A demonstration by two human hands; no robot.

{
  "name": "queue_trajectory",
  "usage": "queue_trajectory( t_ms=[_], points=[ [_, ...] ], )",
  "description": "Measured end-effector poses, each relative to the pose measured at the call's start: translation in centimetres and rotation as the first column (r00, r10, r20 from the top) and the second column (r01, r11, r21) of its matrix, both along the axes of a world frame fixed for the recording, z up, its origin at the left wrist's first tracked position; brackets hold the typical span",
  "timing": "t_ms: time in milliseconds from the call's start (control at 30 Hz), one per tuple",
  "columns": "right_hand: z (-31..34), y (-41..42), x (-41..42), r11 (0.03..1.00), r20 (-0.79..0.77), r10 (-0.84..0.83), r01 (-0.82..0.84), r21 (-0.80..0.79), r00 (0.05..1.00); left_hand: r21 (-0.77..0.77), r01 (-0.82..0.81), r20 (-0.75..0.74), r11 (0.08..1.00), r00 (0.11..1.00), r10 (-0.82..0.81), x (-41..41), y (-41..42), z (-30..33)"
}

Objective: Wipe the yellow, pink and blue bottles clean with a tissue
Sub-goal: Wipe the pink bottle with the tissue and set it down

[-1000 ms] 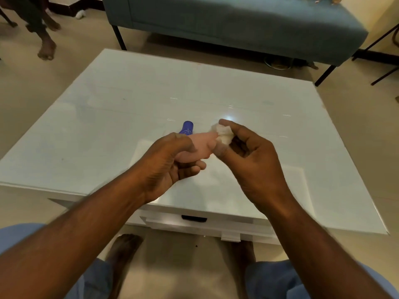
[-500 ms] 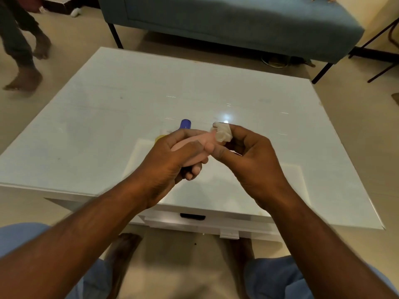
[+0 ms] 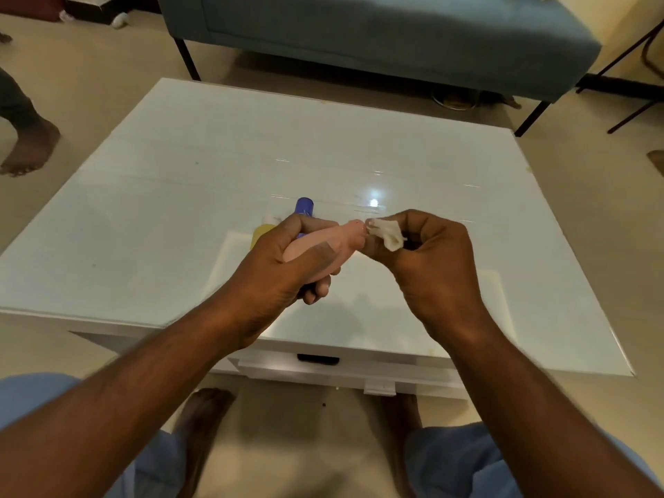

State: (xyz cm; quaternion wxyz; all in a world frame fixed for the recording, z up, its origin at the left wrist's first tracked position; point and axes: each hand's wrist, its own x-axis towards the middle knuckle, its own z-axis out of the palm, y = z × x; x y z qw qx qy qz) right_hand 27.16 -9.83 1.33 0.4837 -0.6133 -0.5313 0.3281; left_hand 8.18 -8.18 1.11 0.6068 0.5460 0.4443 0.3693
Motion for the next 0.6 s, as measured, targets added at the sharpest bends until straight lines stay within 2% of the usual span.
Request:
queue_trajectory(
  t_ms=[67, 133, 233, 333, 400, 467, 533, 600],
  points=[
    [0.0, -0.1, 0.1, 0.999, 0.028, -0.046, 0.046, 0.016, 0.999, 0.019, -0.004, -0.009, 1.000, 1.000, 0.004, 0.1, 0.0, 0.1],
    [-0.2, -0.4, -0.7, 1.000, 0.120, 0.002, -0.005, 0.024, 0.993, 0.020, -0.025, -0.011, 0.999, 1.000, 0.026, 0.4, 0.0, -0.2],
    [-0.8, -1.5, -2.8, 0.988, 0.269, 0.142, -0.152, 0.016, 0.953, -0.065, -0.116, 0.016, 0.991, 0.993, 0.118, 1.1, -0.3, -0.8],
    [-1.0, -2.8, -5.0, 0.931, 0.324, 0.333, -0.363, 0.037, 0.886, -0.177, -0.248, -0.017, 0.953, 0.968, 0.249, 1.3, 0.0, -1.1],
    [-1.2, -3.0, -5.6, 0.895, 0.374, 0.388, -0.442, 0.065, 0.842, -0.229, -0.280, -0.034, 0.932, 0.960, 0.280, 1.0, 0.3, -0.8],
    [-1.2, -2.1, -5.0, 0.912, 0.387, 0.341, -0.401, 0.084, 0.857, -0.170, -0.270, -0.070, 0.948, 0.963, 0.261, 1.0, 0.3, -0.6],
    [-1.1, -1.2, -4.3, 0.955, 0.392, 0.245, -0.291, 0.059, 0.887, -0.122, -0.259, -0.085, 0.958, 0.965, 0.250, 1.3, 0.0, -0.4],
    [-1.1, -1.1, -4.0, 0.964, 0.381, 0.230, -0.263, 0.035, 0.895, -0.144, -0.282, -0.080, 0.948, 0.959, 0.273, 1.4, -0.1, -0.5]
  ],
)
